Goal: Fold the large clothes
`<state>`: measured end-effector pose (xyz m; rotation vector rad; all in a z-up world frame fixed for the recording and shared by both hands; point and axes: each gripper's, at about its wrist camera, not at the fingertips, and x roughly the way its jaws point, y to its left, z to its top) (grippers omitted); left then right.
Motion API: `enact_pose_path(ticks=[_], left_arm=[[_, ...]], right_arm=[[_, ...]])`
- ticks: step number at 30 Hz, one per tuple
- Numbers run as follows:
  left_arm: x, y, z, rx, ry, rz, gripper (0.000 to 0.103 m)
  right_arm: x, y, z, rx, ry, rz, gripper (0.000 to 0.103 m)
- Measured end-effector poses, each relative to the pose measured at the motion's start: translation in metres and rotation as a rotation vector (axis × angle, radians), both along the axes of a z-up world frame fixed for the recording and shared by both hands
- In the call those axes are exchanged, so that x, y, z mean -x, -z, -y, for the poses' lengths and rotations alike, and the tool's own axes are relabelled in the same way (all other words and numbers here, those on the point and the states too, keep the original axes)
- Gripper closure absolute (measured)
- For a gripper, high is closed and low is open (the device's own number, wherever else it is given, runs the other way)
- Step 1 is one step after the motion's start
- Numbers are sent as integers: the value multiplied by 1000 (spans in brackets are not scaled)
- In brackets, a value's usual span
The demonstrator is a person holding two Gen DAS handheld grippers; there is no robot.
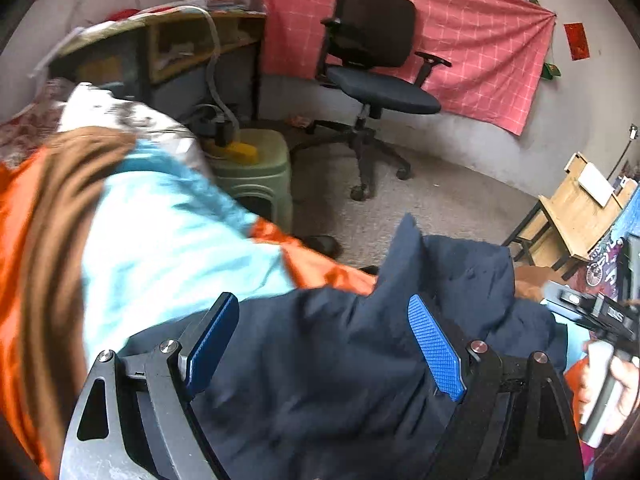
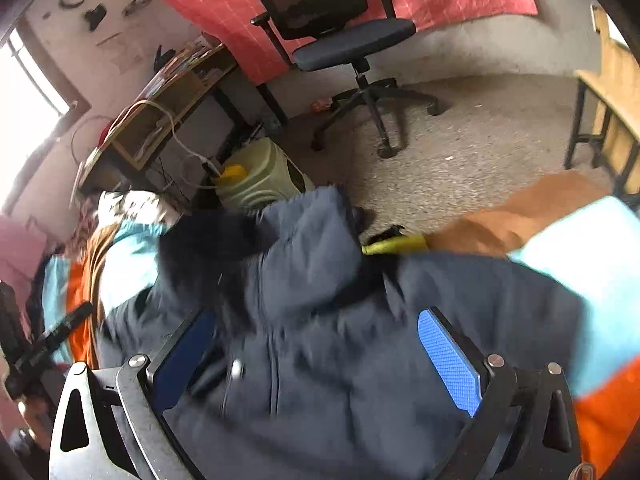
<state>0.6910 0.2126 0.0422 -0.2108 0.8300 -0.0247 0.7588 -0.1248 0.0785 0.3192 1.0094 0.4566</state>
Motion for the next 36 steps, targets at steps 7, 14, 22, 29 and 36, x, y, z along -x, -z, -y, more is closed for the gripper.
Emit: enact_pose_path(ticks=[7,14,22,29,36], left_arm=[[-56,14,28,-19,26,15,20],[-76,31,37,39,16,-47,90],[-7,0,38,18,121,158,97],[67,-5,32,69,217,155,98],[102,24,51,45,271,69,98]], right_arm=[[-78,38,-14,-64,48,-73,7],[-107,61,-17,-151,67,-169,68],[-61,15,-12,-132,-112,25,91],[21,-27,-7,23,-327,243,92],[85,-2,-23,235,-484,270,93]])
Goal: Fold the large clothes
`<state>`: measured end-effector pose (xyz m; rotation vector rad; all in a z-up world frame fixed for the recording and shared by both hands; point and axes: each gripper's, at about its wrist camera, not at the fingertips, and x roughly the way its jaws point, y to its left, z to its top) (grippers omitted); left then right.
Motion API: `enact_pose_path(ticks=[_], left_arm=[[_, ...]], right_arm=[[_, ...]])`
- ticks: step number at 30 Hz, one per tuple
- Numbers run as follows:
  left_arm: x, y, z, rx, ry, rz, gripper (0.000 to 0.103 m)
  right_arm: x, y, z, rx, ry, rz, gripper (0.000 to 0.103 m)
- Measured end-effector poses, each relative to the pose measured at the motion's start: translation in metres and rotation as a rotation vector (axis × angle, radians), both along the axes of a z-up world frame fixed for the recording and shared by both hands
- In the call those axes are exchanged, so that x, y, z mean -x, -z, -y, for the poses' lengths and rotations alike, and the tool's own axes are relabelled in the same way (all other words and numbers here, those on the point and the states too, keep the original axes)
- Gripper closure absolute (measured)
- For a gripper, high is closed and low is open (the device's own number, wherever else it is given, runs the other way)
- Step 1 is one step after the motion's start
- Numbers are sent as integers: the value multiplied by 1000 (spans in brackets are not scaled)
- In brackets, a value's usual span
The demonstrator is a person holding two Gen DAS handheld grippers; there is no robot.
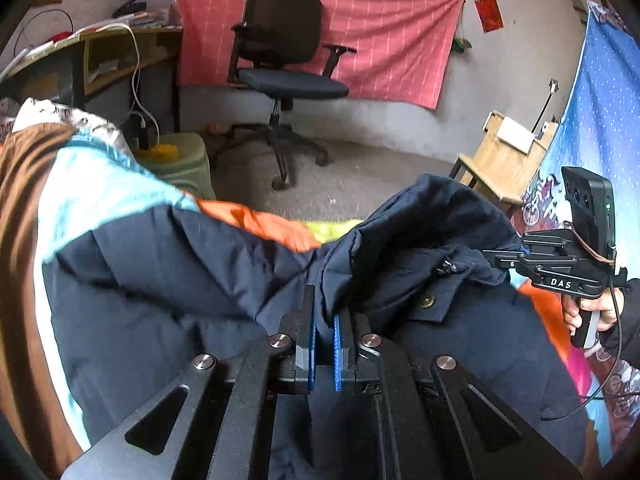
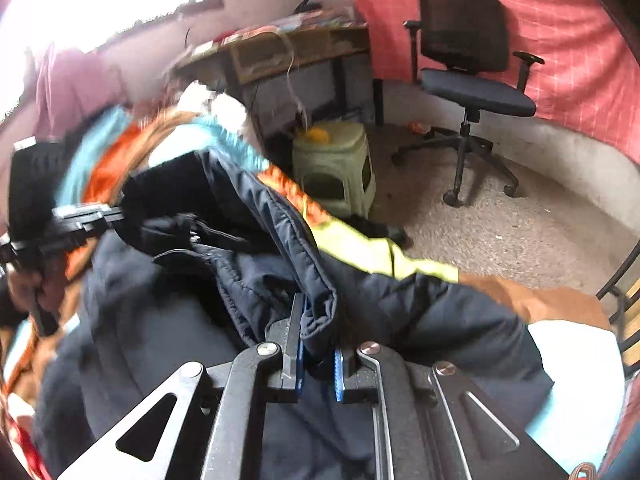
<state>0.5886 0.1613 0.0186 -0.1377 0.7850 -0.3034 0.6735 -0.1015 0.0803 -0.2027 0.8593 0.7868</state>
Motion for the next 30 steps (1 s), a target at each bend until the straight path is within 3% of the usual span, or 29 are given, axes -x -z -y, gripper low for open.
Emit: enact_pose_path(ticks=[5,8,13,17,21,23,24,26,27,30], left_arm=[[-2,28,1,12,-19,-46,98],[-4,42,4,-13,-15,-25,98],[2,42,8,-48,12,15,96],[19,25,2,-78,62,34,90],[28,-8,-6,-64,88,117,86],[17,-28,-9,-24,68,168,69],[5,-36,-9,-8,35,186,67],[-30,-42,-8,48,-17,151,67],[-56,-40,-5,59,-63,95,67],[-91,-30,2,136,-81,-4,67]], right_arm=[[17,39,-6,97,-12,17,93],[26,58,-11,131,-17,63,93],[29,78,-8,103,17,91,92],[35,63,6,64,20,95,87],[39,33,21,25,-7,88,77],[37,11,28,-33,-16,102,69],[34,2,29,-62,-16,109,64],[21,-15,28,-139,-2,100,62],[9,-21,24,-178,10,77,61],[-29,-18,4,-217,105,-14,62]])
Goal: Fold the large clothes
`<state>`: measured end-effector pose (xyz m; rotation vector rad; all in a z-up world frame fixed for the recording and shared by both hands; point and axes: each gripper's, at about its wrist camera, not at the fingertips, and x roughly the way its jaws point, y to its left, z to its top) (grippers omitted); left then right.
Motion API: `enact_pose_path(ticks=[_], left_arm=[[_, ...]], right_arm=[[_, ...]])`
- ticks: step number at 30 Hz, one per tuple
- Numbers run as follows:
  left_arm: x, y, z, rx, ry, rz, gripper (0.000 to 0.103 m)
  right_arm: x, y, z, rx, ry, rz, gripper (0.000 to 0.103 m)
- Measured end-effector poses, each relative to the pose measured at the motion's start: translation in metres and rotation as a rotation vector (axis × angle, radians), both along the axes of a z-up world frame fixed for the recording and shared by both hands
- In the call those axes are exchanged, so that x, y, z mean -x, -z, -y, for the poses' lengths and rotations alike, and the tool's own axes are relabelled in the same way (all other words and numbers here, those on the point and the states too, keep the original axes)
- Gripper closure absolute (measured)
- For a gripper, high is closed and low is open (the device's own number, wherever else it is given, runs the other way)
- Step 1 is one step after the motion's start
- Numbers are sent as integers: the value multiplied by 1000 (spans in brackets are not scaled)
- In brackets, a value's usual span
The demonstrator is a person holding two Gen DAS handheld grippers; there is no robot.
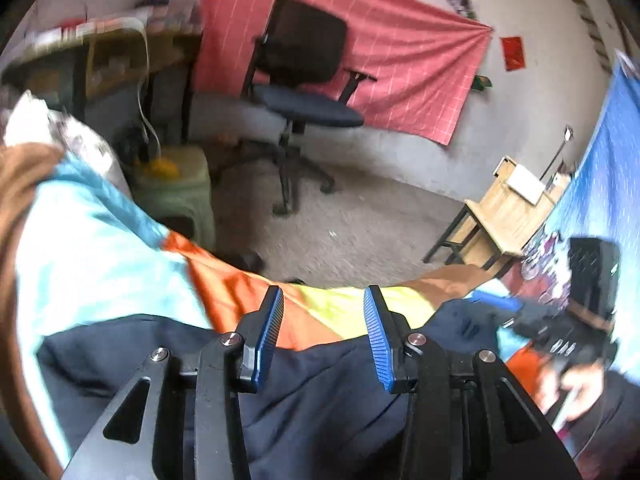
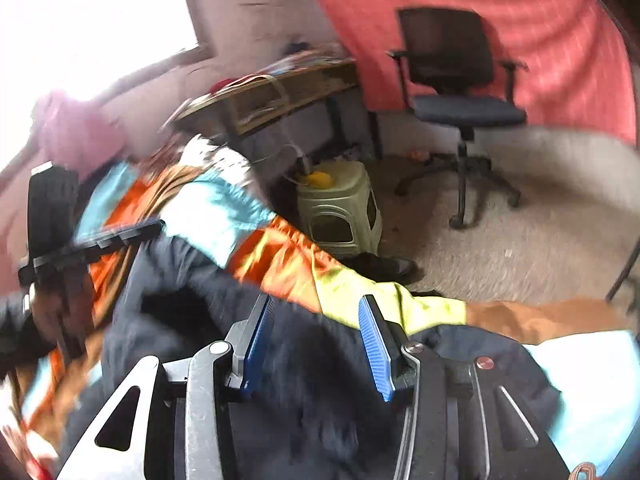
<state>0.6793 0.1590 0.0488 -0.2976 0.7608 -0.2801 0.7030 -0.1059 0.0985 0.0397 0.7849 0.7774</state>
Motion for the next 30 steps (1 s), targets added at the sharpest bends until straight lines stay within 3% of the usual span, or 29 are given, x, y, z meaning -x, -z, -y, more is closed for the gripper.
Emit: enact_pose_path(ticks=[3,5,9,13,18,23,26,30], left_arm=[[-7,7,12,6,65,-39,67],[2,18,23,-27,169,-51,67],[20,49,43,-155,357,-98,67],[48,69,56,-287,447,-89,67],[37,102,61,-367,414,-107,67],[31,117,63,-382,369,-86,67],[49,99,55,-364,359,-37,67],[65,55,37,-350,232,147,67]], right_arm=[[-22,17,-16,-30,31,-120,62],[-21,29,-27,-12,-10,-165,64],[4,48,-37,87,-138,-157,65],[34,67,-32,231,-244,-77,65],[33,91,-31,274,-247,-102,65],[16,114,-44,300,-196,-108,65],[17,114,-42,290,-182,-90,65],[27,80,-20,222,-169,-12,66]])
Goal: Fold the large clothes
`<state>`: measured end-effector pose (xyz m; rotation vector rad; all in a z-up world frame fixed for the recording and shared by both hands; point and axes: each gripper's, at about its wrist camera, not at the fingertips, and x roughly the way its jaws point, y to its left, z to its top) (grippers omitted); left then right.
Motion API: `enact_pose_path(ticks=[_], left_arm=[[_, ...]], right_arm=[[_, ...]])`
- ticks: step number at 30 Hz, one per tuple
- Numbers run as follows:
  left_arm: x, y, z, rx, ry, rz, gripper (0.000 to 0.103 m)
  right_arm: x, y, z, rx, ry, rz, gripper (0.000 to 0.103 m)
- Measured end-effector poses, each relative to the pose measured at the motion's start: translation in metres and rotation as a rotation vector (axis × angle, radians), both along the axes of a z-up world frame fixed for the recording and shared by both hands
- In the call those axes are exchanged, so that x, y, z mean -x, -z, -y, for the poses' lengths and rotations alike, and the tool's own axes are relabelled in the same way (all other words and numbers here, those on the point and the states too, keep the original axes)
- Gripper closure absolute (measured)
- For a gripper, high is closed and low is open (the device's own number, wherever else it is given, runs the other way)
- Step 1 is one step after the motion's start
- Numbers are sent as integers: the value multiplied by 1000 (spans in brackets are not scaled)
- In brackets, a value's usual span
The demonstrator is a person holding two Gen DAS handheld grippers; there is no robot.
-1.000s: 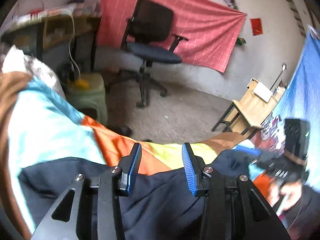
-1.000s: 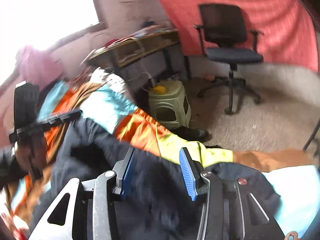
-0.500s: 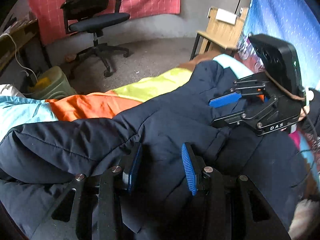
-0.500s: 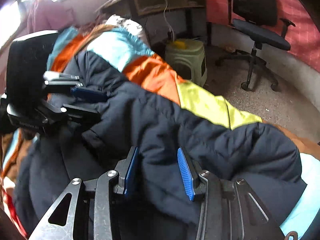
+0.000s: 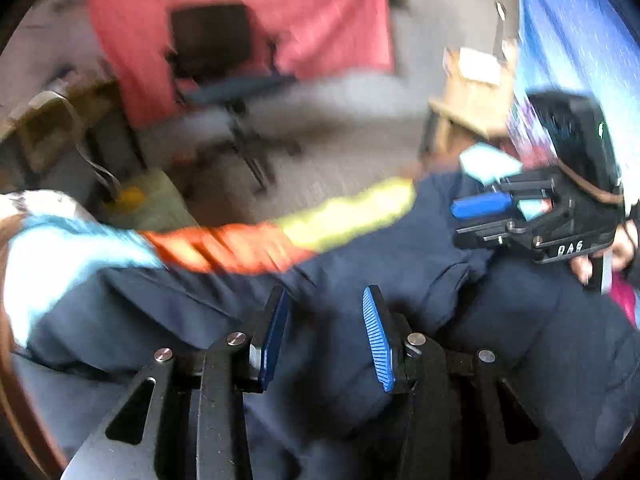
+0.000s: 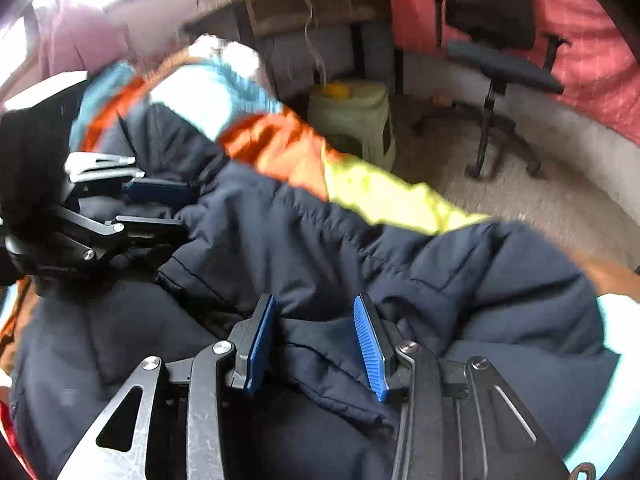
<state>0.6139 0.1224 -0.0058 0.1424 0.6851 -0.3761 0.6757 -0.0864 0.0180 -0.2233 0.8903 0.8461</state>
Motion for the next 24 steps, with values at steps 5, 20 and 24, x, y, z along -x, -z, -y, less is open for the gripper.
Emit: enact_pose_path(ticks=[5,20,24], left_arm=[[-25,-12,-24,80,-276,43,67],[-31,26,-61,69,-496,-113,79],[-15,-8,-49,168,-375,-26,79]], right_arm=[[-32,-30,10,-40,173,121,66],[-68,39,64,-108,478,-125,68],[-55,11,59,-107,462,-78,65]])
